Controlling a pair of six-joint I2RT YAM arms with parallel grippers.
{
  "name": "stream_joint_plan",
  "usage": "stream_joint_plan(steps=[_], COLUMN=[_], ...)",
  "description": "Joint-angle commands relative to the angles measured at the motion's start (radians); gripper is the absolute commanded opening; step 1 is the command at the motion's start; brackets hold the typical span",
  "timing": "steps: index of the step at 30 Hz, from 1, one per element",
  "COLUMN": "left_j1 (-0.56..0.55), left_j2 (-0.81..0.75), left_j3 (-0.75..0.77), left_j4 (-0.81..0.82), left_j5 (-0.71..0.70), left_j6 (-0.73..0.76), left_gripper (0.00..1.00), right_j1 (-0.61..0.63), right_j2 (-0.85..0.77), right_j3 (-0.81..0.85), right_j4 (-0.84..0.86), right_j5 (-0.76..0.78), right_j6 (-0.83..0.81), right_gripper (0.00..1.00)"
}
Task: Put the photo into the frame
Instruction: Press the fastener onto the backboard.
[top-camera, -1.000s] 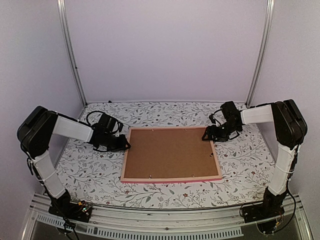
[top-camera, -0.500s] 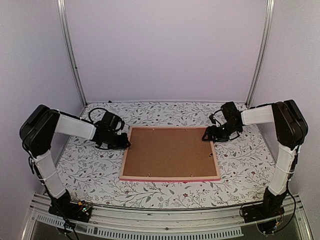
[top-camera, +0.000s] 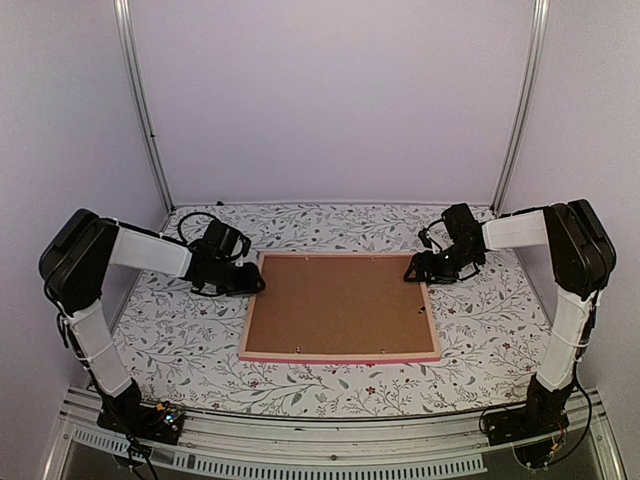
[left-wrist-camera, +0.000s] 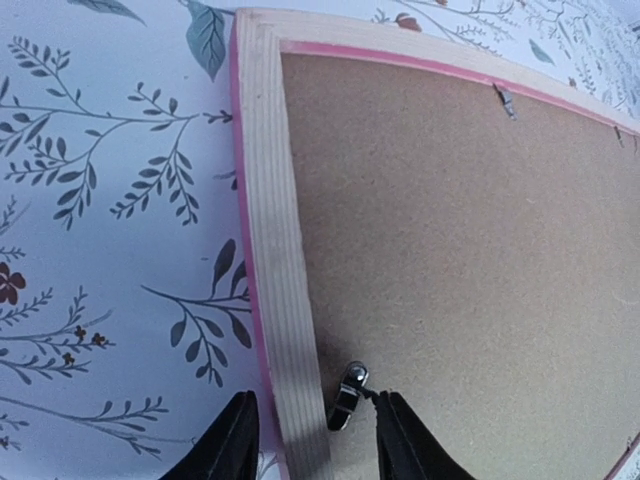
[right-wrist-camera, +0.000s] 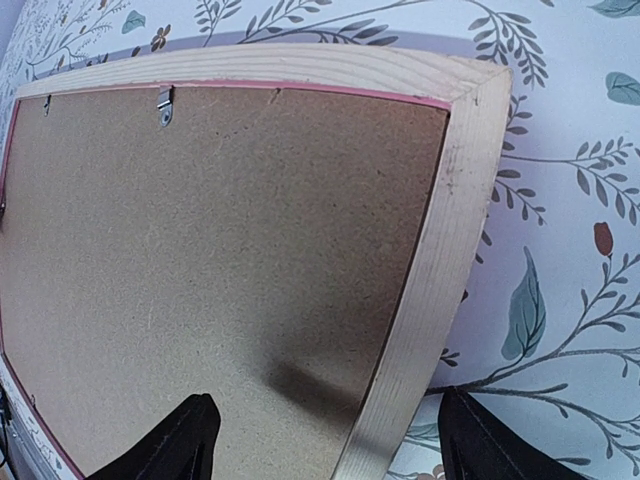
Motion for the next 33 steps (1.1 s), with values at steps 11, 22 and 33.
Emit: stream_joint_plan(steps=[11,22,33], left_j1=[-0.015,-0.014,-0.015], left_j2=[0.040,0.037,0.038], left_j3=[0.038,0.001,-0.019], left_j4=[-0.045,-0.052,-0.025], left_j5=[0.003,-0.043,-0.018], left_j6=[0.048,0.044,0.025], left_gripper=[0.45,0.30,0.24], right_j1=[0.005,0.006,0.004], right_j2=[-0.010,-0.005,-0.007], right_j3=[-0.026,-0.021,-0.019], right_j4=[-0.015,-0.019,-0.022], right_j5=[-0.012,-0.020,-0.024], right_j6=[0.001,0.000,0.001], right_gripper=[0.79,0.80,0.80])
